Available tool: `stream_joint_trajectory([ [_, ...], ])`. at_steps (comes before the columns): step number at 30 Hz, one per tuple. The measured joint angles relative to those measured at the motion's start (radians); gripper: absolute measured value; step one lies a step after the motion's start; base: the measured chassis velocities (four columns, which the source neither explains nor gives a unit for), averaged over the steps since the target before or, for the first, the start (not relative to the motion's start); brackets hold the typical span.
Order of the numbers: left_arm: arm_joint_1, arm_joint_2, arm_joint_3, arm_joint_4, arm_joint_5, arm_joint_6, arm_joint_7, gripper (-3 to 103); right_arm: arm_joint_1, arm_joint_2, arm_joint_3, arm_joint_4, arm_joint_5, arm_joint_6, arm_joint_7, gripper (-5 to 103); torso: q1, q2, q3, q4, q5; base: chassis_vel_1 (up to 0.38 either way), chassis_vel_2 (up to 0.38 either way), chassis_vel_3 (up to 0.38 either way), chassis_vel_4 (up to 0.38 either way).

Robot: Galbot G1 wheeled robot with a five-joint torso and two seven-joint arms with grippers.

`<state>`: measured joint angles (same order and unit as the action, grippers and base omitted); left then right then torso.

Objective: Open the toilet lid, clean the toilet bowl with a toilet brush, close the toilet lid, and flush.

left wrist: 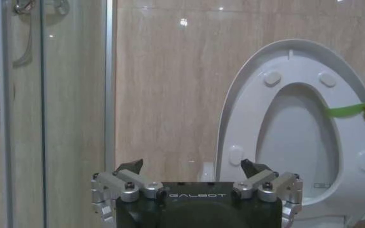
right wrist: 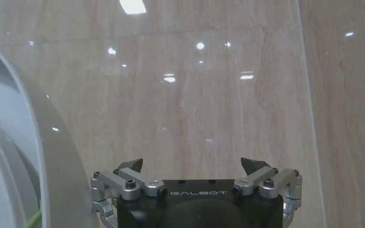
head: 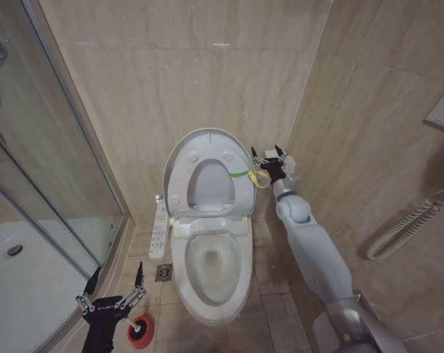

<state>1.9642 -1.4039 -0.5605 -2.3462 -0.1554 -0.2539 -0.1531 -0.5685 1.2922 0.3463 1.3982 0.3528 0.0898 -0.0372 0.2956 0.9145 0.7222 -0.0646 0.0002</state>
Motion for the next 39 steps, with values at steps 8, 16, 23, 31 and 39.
stream_joint_trajectory([
  [8,0.000,0.000,0.000,0.000,0.000,0.000,0.000,100,-0.170,-0.087,0.020,0.223,0.049,-0.045,0.014,100,0.000,0.000,0.000,0.0028,0.0002,0.000,0.000,0.000,0.000],
  [16,0.000,0.000,0.000,0.000,0.000,0.000,0.000,100,-0.392,-0.135,0.073,0.471,0.067,-0.133,0.147,100,0.000,0.000,0.000,0.0007,0.0000,0.000,0.000,0.000,0.000],
  [23,0.000,0.000,0.000,0.000,0.000,0.000,0.000,100,-0.418,-0.132,0.084,0.571,0.063,-0.229,0.265,100,0.000,0.000,0.000,0.0013,-0.0003,0.000,0.000,0.000,0.000],
  [31,0.000,0.000,0.000,0.000,0.000,0.000,0.000,100,-0.488,-0.142,0.084,0.628,0.053,-0.259,0.283,100,0.000,0.000,0.000,0.0012,-0.0002,0.000,0.000,0.000,0.000],
  [39,0.000,0.000,0.000,0.000,0.000,0.000,0.000,100,-0.663,-0.121,0.134,0.701,0.004,-0.256,0.261,100,0.000,0.000,0.000,0.0010,-0.0001,0.000,0.000,0.000,0.000],
])
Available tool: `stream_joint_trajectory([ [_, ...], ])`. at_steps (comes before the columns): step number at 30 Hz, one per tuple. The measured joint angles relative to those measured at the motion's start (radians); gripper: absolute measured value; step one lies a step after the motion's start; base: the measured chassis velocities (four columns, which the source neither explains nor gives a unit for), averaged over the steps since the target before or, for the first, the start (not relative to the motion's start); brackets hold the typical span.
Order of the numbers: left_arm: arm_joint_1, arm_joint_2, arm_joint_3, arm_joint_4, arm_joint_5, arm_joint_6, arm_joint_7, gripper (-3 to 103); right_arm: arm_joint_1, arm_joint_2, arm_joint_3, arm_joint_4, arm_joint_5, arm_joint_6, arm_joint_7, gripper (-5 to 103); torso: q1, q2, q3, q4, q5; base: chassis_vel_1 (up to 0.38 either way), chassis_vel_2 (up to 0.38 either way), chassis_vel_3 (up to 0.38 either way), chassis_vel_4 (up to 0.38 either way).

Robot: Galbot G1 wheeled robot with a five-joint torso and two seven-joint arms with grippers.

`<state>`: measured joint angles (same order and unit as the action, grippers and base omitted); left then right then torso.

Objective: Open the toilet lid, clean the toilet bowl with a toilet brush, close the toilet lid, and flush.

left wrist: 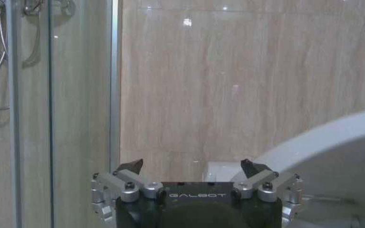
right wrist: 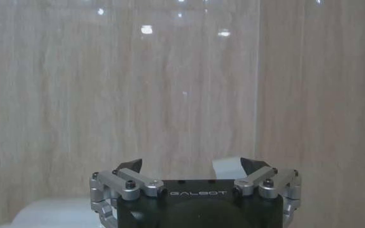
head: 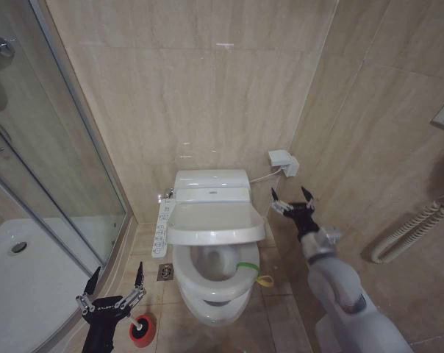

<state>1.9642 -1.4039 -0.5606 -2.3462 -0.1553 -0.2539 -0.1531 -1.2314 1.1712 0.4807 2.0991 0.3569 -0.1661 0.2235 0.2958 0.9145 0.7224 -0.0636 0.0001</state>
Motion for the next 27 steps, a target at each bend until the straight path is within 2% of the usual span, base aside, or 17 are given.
stream_joint_trajectory([
  [8,0.000,0.000,0.000,0.000,0.000,0.000,0.000,100,-0.232,0.057,0.035,0.130,-0.069,0.030,-0.032,100,0.000,0.000,0.000,-0.0002,-0.0002,0.000,0.000,0.000,0.000],
  [27,0.000,0.000,0.000,0.000,0.000,0.000,0.000,100,-0.510,0.156,0.038,0.313,-0.163,0.072,-0.048,100,0.000,0.000,0.000,0.0000,-0.0003,0.000,0.000,0.000,0.000],
])
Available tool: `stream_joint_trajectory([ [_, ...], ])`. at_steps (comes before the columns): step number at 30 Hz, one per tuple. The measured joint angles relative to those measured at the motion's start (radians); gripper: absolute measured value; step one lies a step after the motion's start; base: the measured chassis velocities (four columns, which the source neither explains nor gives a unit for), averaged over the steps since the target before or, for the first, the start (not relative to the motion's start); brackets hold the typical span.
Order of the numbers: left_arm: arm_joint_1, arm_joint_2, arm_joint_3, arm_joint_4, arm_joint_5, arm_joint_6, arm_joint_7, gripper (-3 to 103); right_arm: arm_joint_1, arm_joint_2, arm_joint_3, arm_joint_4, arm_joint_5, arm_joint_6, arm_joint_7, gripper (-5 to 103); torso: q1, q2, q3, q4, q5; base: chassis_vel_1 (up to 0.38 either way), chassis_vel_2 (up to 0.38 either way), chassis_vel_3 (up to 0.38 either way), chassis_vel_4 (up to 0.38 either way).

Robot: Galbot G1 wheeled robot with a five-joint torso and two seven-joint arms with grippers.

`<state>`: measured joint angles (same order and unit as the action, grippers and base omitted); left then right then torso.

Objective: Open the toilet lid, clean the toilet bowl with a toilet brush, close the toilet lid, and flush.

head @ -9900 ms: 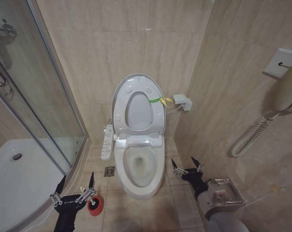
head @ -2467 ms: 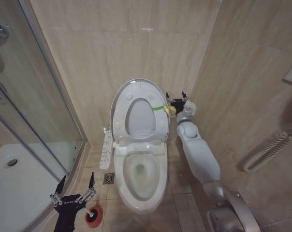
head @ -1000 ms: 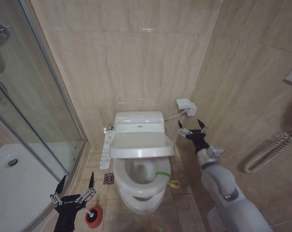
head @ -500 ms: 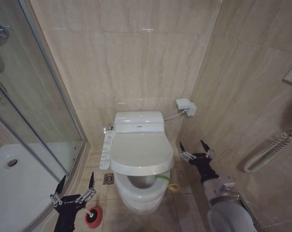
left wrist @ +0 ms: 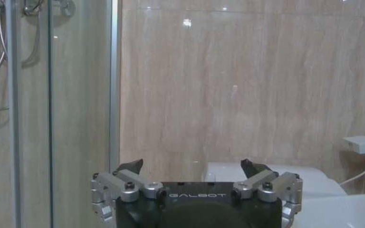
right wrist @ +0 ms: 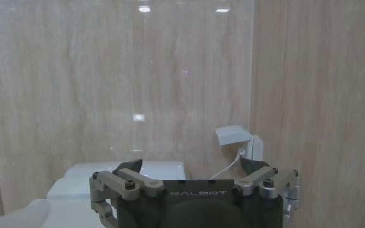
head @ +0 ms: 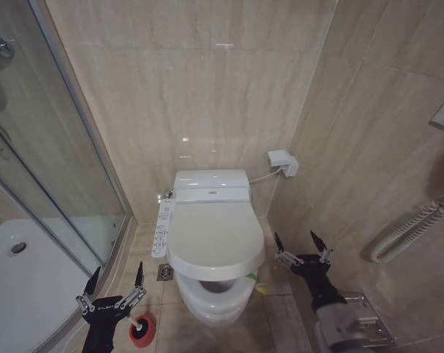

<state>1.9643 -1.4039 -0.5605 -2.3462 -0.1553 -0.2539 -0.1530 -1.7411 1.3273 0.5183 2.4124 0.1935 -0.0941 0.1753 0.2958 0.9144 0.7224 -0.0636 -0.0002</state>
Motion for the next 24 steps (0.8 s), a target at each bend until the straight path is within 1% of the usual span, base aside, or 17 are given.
stream_joint_trajectory([
  [10,0.000,0.000,0.000,0.000,0.000,0.000,0.000,100,-0.068,0.001,0.010,0.073,-0.022,0.014,-0.002,100,0.000,0.000,0.000,0.0000,0.0000,0.000,0.000,0.000,0.000],
  [24,0.000,0.000,0.000,0.000,0.000,0.000,0.000,100,-0.101,0.025,0.020,0.090,-0.039,0.027,-0.004,100,0.000,0.000,0.000,0.0000,0.0002,0.000,0.000,0.000,0.000],
])
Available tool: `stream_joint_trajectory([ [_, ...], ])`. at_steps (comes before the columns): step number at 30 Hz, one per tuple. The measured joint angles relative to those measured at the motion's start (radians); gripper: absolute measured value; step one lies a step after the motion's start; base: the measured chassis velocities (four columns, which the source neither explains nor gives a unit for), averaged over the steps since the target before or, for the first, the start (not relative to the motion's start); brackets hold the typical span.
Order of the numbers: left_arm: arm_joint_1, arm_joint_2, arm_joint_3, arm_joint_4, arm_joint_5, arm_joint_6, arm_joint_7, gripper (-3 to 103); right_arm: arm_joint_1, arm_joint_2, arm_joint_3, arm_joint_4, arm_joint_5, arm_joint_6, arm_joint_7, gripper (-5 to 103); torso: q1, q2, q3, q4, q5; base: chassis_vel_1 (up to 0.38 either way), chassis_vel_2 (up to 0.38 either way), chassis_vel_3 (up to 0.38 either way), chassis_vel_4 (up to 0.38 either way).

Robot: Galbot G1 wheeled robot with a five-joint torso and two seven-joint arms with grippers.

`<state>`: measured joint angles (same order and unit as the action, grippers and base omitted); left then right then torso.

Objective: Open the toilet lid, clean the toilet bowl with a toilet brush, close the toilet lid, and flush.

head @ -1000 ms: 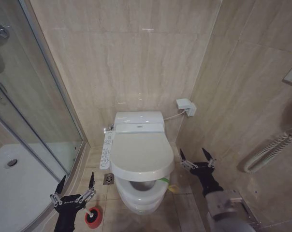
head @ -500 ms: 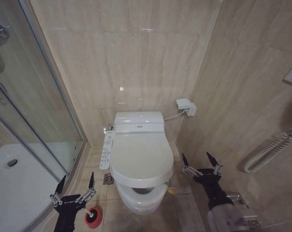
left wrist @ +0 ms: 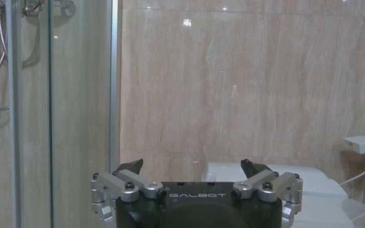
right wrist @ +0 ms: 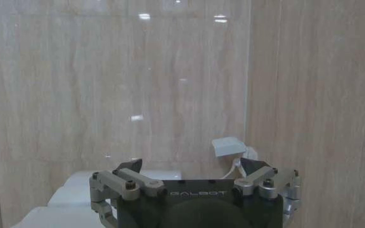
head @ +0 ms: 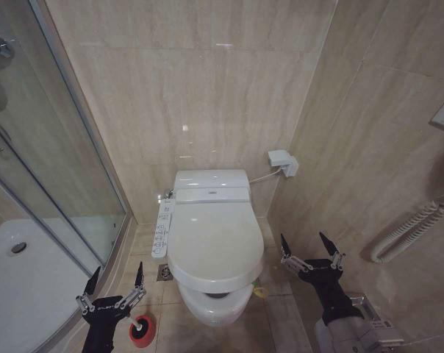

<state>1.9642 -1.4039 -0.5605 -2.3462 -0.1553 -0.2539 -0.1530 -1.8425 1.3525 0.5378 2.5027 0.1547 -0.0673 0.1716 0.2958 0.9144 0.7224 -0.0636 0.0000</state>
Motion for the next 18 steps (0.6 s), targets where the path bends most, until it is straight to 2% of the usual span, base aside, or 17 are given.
stream_joint_trajectory([
  [8,0.000,0.000,0.000,0.000,0.000,0.000,0.000,100,-0.037,0.103,-0.023,-0.002,-0.066,0.066,-0.003,100,0.000,0.000,0.000,-0.0001,-0.0001,0.000,0.000,0.000,0.000],
  [11,0.000,0.000,0.000,0.000,0.000,0.000,0.000,100,-0.043,0.145,-0.023,-0.018,-0.126,0.122,-0.025,100,0.000,0.000,0.000,-0.0001,-0.0001,0.000,0.000,0.000,0.000],
  [16,0.000,0.000,0.000,0.000,0.000,0.000,0.000,100,-0.036,0.165,-0.013,-0.033,-0.161,0.151,-0.048,100,0.000,0.000,0.000,0.0000,-0.0002,0.000,0.000,0.000,0.000],
  [18,0.000,0.000,0.000,0.000,0.000,0.000,0.000,100,-0.025,0.168,0.011,-0.049,-0.167,0.171,-0.083,100,0.000,0.000,0.000,0.0000,-0.0001,0.000,0.000,0.000,0.000],
])
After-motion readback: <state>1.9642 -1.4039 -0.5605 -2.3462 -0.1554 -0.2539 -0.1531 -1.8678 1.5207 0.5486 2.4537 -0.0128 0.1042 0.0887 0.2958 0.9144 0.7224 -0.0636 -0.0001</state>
